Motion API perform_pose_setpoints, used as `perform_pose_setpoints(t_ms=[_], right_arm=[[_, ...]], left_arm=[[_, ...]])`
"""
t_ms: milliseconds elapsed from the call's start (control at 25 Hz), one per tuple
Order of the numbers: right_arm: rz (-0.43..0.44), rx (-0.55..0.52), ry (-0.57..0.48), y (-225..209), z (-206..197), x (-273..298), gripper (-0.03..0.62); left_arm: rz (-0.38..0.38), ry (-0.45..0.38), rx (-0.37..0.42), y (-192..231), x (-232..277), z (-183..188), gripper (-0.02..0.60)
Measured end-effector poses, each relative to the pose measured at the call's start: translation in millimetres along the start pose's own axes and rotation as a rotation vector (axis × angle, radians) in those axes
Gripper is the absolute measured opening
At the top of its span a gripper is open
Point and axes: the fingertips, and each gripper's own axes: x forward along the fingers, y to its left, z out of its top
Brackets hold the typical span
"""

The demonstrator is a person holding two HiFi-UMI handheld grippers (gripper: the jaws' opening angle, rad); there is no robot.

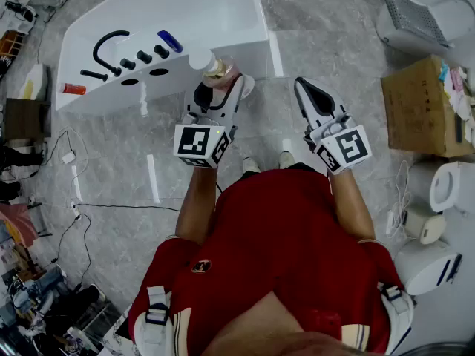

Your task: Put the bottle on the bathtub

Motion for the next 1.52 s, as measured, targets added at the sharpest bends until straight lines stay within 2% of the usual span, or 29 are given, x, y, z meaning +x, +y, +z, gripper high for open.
perform_pose_setpoints(t_ms=[320, 560, 1080, 1520], right_arm=[[0.002, -0.009, 0.002, 9.8, -1.8, 4.6, -0.003], [-0.008, 0.025, -0.013, 21.7, -4.6, 5.7, -0.003], [-0.068, -0.011, 0.092, 75.8, -31.1, 11.5, -0.003], [-0.076, -0.001, 0.129, 59.8, -47.4, 30.0, -0.003]], left_arm=[[0.002, -0.002, 0.006, 4.9, -9.0, 0.3, 0.236], [-0.004, -0.006, 0.005, 12.8, -22.6, -1.8, 0.236], [-0.064, -0.021, -0.007, 45.3, -51.3, -20.7, 0.236], [-0.061, 0.014, -0.032, 60.7, -28.3, -42.8, 0.236]])
